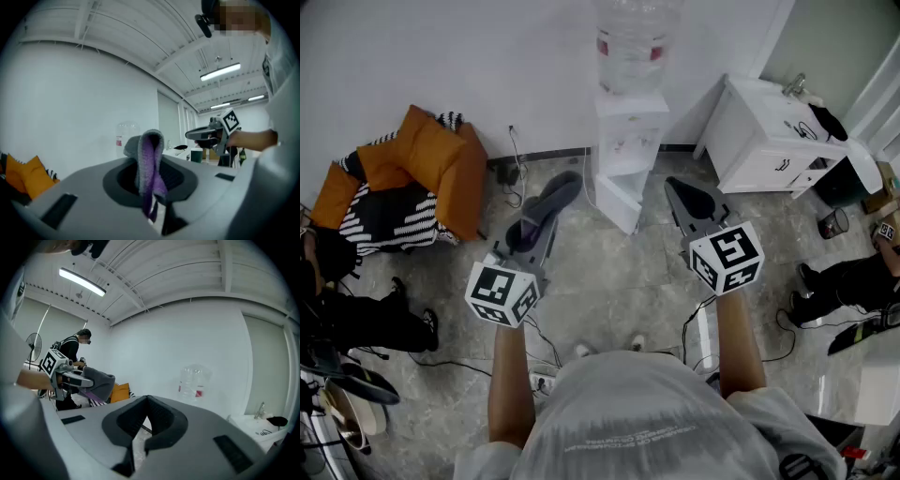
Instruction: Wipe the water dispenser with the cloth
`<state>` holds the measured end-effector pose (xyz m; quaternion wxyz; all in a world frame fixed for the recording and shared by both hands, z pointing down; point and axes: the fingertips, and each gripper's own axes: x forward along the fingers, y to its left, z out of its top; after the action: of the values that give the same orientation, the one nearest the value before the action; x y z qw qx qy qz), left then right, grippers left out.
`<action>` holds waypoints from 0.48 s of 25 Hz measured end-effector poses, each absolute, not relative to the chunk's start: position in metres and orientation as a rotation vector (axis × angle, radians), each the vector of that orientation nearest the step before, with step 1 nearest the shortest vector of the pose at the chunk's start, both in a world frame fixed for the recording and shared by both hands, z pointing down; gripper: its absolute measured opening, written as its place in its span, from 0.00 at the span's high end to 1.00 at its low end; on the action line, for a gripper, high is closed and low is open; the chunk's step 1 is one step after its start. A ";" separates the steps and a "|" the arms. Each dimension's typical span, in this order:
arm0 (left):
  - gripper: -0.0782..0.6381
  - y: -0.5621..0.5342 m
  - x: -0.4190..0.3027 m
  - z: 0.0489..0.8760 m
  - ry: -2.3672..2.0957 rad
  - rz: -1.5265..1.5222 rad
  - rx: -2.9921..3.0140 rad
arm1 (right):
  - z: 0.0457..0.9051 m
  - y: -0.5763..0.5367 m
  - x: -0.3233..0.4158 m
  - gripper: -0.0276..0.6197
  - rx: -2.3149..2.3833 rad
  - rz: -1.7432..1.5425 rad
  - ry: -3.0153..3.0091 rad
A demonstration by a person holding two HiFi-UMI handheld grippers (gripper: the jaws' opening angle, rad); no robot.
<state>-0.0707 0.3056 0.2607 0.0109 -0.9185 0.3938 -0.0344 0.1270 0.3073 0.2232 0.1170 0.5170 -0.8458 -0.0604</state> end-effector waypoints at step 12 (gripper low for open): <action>0.78 0.300 -0.103 0.268 1.205 -0.198 -2.794 | 0.230 0.307 0.099 0.93 1.517 -0.123 -2.472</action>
<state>-0.1029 0.3003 0.2685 0.0462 -0.9153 0.3948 -0.0650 0.0993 0.3066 0.2300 0.1188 0.5188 -0.8455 -0.0422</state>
